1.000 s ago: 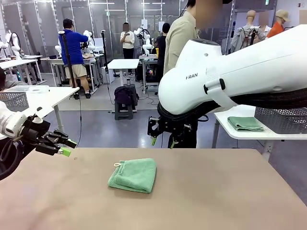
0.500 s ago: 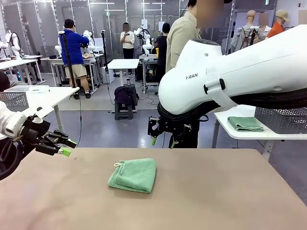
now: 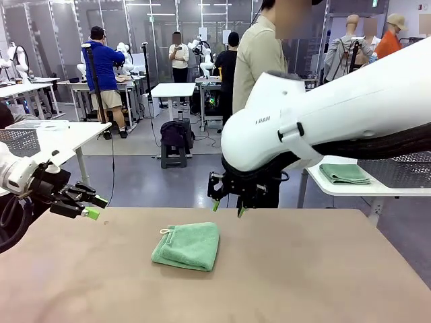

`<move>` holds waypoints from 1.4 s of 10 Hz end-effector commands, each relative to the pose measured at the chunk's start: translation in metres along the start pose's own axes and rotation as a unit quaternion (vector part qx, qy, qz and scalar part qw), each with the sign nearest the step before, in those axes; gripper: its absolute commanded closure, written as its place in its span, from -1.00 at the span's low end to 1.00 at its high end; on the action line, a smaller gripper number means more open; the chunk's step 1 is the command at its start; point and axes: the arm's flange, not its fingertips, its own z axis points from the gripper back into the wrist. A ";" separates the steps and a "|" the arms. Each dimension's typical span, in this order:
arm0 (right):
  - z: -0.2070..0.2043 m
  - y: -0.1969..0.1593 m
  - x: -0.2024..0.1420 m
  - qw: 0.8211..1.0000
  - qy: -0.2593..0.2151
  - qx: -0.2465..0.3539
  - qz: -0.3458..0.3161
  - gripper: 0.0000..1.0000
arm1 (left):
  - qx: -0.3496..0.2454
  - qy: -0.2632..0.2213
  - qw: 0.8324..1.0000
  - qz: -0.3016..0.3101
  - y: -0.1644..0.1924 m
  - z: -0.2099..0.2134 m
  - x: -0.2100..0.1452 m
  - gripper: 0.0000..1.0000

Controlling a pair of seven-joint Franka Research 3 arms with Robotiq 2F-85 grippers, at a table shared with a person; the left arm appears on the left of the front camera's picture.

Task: Fold the towels and place them in the basket.
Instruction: Place the folded Towel with hook on the right side of the table.

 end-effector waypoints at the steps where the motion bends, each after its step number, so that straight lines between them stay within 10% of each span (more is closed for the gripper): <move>1: -0.035 0.006 0.008 0.998 -0.003 0.031 -0.059 -0.31 | 0.001 0.000 1.000 0.000 -0.002 0.001 0.001 -0.29; 14: -0.164 -0.014 0.033 0.996 -0.015 0.018 -0.081 -0.31 | 0.001 0.000 1.000 0.000 -0.002 0.001 0.001 -0.29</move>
